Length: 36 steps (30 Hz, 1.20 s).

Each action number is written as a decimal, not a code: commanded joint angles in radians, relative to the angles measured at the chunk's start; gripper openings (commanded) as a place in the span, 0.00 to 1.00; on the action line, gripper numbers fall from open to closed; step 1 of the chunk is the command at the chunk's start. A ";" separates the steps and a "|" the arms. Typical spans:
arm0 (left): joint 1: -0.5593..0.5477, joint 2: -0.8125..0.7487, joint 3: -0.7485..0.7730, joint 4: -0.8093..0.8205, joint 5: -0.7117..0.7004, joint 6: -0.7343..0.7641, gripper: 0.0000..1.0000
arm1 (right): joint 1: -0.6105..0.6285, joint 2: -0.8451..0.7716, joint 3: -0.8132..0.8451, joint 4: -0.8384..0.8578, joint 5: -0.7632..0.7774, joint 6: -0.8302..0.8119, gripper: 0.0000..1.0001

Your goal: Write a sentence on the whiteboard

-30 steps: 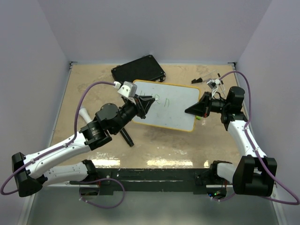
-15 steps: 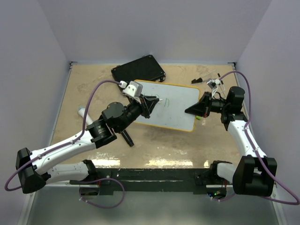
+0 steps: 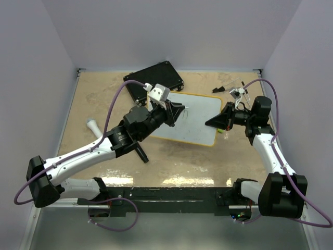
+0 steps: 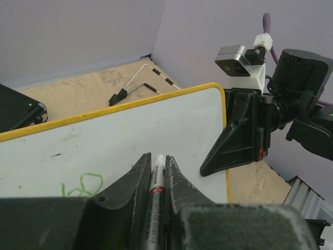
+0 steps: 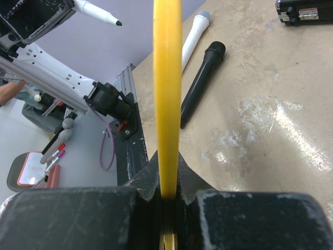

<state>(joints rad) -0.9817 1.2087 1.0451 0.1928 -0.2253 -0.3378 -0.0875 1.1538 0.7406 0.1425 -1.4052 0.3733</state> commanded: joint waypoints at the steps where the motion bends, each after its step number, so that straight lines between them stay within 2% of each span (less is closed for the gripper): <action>1: 0.008 0.034 0.082 -0.018 0.033 0.006 0.00 | -0.003 -0.023 0.045 0.042 -0.040 -0.007 0.00; 16: 0.006 0.094 0.139 -0.138 0.055 0.022 0.00 | -0.003 -0.026 0.046 0.042 -0.038 -0.007 0.00; 36: 0.008 0.138 0.187 -0.191 0.018 0.039 0.00 | -0.003 -0.023 0.045 0.040 -0.038 -0.007 0.00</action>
<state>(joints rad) -0.9810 1.3453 1.1816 -0.0097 -0.1871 -0.3214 -0.0875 1.1538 0.7406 0.1421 -1.4036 0.3733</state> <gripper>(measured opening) 0.166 0.058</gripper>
